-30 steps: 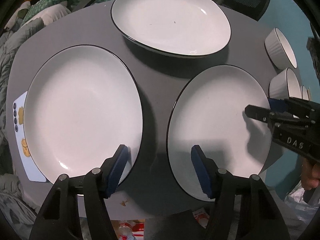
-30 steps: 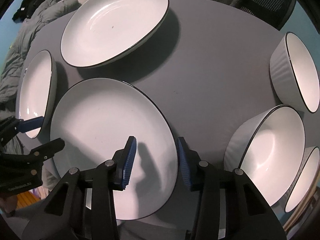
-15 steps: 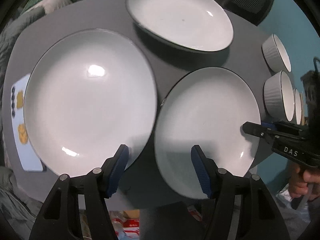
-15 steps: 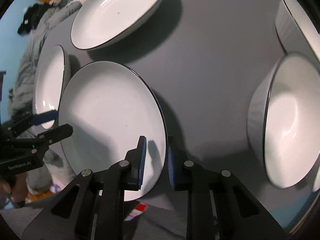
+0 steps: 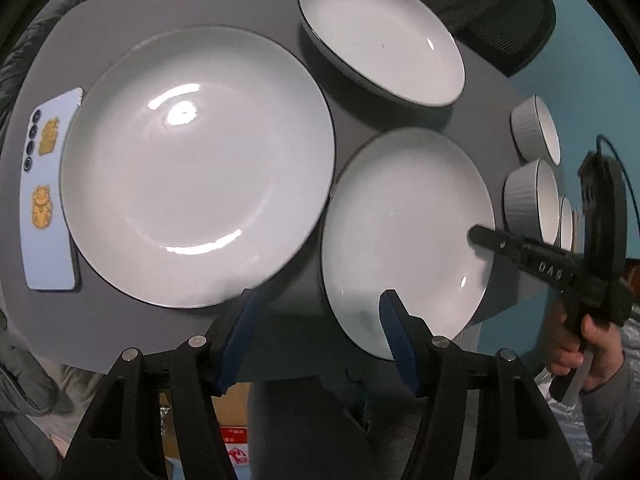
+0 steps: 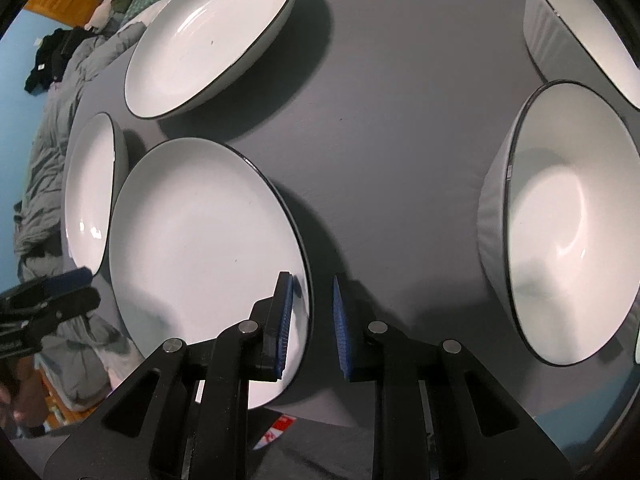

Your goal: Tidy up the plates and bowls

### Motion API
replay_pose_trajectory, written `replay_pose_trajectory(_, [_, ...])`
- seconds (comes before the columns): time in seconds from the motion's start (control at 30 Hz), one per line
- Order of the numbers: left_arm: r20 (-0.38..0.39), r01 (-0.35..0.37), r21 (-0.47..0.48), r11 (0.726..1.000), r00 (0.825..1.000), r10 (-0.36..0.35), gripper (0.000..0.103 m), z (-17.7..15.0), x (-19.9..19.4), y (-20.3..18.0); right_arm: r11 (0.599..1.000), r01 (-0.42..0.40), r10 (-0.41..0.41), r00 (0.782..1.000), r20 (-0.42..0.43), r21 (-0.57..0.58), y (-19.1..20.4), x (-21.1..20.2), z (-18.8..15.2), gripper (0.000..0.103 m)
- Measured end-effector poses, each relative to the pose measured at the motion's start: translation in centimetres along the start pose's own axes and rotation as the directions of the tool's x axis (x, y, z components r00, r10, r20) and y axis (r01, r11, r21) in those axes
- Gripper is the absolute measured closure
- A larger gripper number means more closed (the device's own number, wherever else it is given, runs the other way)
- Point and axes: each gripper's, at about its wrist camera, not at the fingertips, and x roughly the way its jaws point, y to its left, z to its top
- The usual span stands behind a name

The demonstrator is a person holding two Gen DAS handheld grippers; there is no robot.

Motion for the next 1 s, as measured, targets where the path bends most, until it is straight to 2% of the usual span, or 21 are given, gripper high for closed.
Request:
replay_pose_trajectory(0.07, [-0.017,0.011,0.010,1.000,1.000,-0.010,0.042,0.1,0.4,-0.2,1.000,-0.003,0.003,1.000,-0.001,0.006,2.1,0.9,0.6,0.083])
replay_pose_trajectory(0.23, [-0.027,0.008,0.034,0.999,1.000,-0.007,0.042,0.4,1.4,-0.7,1.000,-0.005,0.005,1.000,-0.007,0.001,1.9,0.8,0.5,0.083])
replay_pose_trajectory(0.5, [-0.019,0.002,0.024,1.000,1.000,-0.002,0.047,1.9,3.2,-1.9,0.999,0.031,-0.031,0.999,0.010,-0.040,4.3,1.8,1.7,0.083])
replay_pose_trajectory(0.67, [-0.015,-0.006,0.008,1.000,1.000,0.006,0.057,2.6,3.6,-1.6,0.999,-0.023,0.023,1.000,-0.001,-0.026,4.2,1.9,1.9,0.083])
replay_pose_trajectory(0.83, [-0.028,-0.008,-0.031,0.999,1.000,0.007,0.076,2.9,4.3,-0.8,0.998,-0.063,0.063,0.997,-0.034,-0.018,4.0,2.5,2.0,0.083])
replay_pose_trajectory(0.9, [-0.031,-0.007,-0.039,0.999,1.000,0.005,0.079,2.9,4.4,-0.5,0.997,-0.071,0.070,0.996,-0.046,-0.020,4.1,2.8,2.0,0.083])
replay_pose_trajectory(1.0, [-0.029,0.002,-0.039,0.999,1.000,-0.003,0.080,2.9,4.3,-0.2,0.997,-0.078,0.077,0.995,-0.066,-0.019,4.1,3.2,1.9,0.084])
